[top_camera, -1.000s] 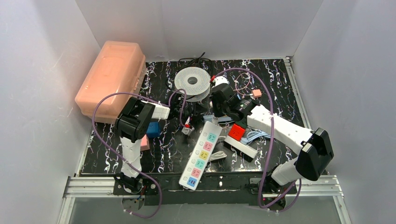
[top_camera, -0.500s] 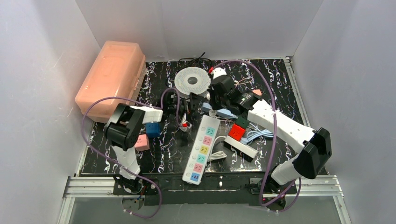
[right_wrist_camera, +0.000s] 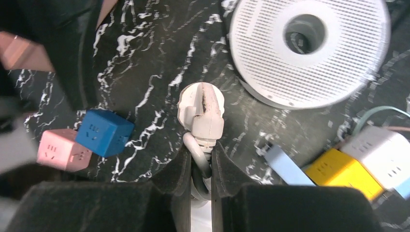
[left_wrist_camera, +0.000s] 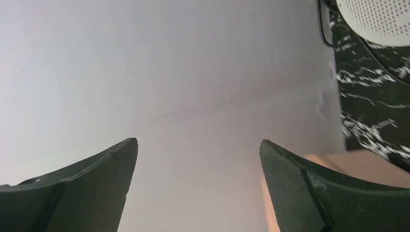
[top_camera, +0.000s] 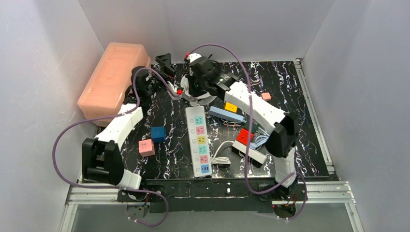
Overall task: Pull the plug off the socket
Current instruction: Remove the plug from the socket, then place the socket at the center of the board.
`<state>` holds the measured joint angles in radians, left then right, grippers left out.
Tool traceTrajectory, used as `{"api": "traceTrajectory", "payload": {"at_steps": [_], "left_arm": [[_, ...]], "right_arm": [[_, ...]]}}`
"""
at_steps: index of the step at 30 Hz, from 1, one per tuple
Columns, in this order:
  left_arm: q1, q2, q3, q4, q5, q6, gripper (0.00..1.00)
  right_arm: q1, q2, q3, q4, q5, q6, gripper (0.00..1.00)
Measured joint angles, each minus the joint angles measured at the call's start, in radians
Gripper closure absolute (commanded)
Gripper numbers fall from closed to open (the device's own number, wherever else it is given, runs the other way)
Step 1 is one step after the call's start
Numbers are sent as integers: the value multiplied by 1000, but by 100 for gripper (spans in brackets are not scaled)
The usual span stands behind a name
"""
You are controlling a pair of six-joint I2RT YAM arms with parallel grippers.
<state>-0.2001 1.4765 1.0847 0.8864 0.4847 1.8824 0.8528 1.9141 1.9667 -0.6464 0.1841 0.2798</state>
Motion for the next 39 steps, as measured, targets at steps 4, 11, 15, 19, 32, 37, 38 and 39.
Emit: {"api": "traceTrajectory", "payload": {"at_steps": [4, 11, 15, 19, 32, 37, 38, 39], "left_arm": [[0, -132, 2, -148, -125, -169, 2], [-3, -454, -97, -417, -185, -395, 2], [-8, -548, -179, -539, -183, -437, 2], [-9, -557, -211, -617, -183, -456, 2], [-11, -558, -212, -666, -193, -470, 2], [-11, -551, -195, -690, -206, -485, 2], [-11, -550, -191, -690, -208, -489, 2], [-11, -549, -188, -692, -208, -492, 2]], "right_arm": [[23, 134, 131, -32, -61, 25, 99], [44, 298, 236, -65, -243, 89, 99], [45, 355, 277, -87, -312, 126, 80], [42, 361, 277, -116, -330, 163, 59], [-33, 338, 74, -114, -343, 215, 30], [-35, 126, -173, -91, -361, 191, 23], [-33, 71, -224, -83, -373, 186, 21], [-30, 3, -286, -67, -391, 179, 19]]}}
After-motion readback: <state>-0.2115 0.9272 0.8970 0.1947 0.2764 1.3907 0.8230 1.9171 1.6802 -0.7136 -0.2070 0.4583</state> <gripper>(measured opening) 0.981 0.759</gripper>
